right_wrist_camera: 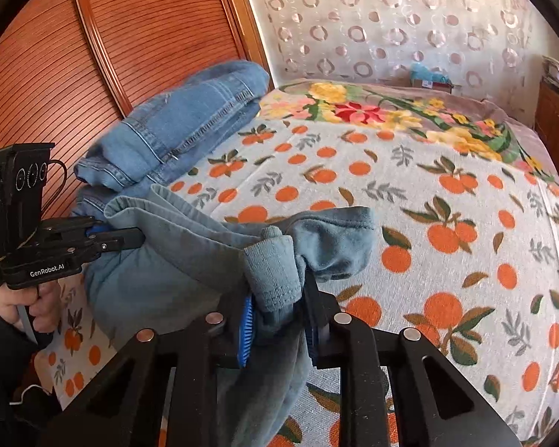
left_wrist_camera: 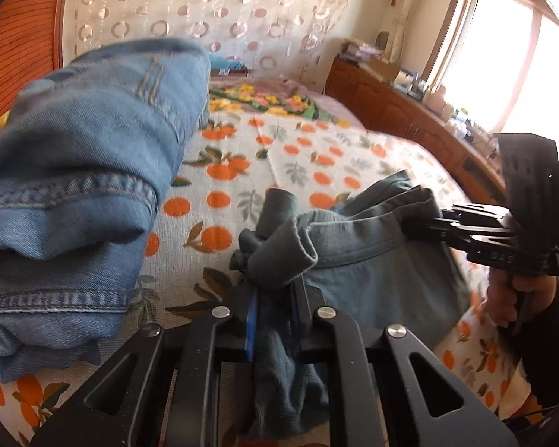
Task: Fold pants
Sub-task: 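Lift the folded garment with both grippers and carry it onto the jeans stack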
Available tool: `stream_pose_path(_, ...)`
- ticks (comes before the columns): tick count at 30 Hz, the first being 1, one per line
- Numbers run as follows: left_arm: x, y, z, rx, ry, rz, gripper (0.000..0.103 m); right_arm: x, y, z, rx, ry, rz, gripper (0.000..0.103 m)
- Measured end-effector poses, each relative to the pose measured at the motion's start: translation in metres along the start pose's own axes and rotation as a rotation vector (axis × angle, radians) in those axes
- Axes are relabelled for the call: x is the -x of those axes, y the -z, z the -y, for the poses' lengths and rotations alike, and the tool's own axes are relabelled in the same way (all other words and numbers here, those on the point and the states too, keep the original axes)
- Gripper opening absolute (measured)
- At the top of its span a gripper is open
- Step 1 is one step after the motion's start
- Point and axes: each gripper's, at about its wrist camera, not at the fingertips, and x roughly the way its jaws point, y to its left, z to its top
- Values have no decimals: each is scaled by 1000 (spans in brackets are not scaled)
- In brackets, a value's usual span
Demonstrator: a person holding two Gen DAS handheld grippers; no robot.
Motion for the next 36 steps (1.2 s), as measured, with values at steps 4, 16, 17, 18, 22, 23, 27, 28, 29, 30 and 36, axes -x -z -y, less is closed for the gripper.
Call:
stream_pose_path(4,23,-12,-1,32,44,61,14,19,-22,-10,47,20,62,22)
stream_pose_path(16,93,-51,-18,9,-62,276,13,31,-123,-70,260,26,181,22)
stream_pose_path(17,96,-54,-22,11,-73,286,13,26,-134,-76,278,22,184,22)
stream_pose_path(18,99,-58,-28,15,-86,295,13,21,-142,-80,293,20,184,22)
stream_pose_path(22,102,-67,-51,30,-123,309,13,-12,-175,-92,352,21,175,22)
stream_pose_path(23,100,-68,-58,34,-129,306,13,-20,-180,-95,365,24,172,22)
stream_pose_path(27,91,-75,-87,70,-151,273,13,-61,-210,-107,435,43,149,22)
stream_pose_path(28,88,-76,-95,84,-148,261,13,-71,-216,-110,449,46,138,22)
stream_pose_path(29,87,-76,-101,98,-148,253,13,-81,-222,-113,462,50,127,22)
stream_pose_path(30,87,-75,-104,108,-147,249,13,-91,-228,-117,475,49,115,22)
stream_pose_path(36,87,-62,-125,167,-156,232,14,-147,-261,-136,525,-2,63,22)
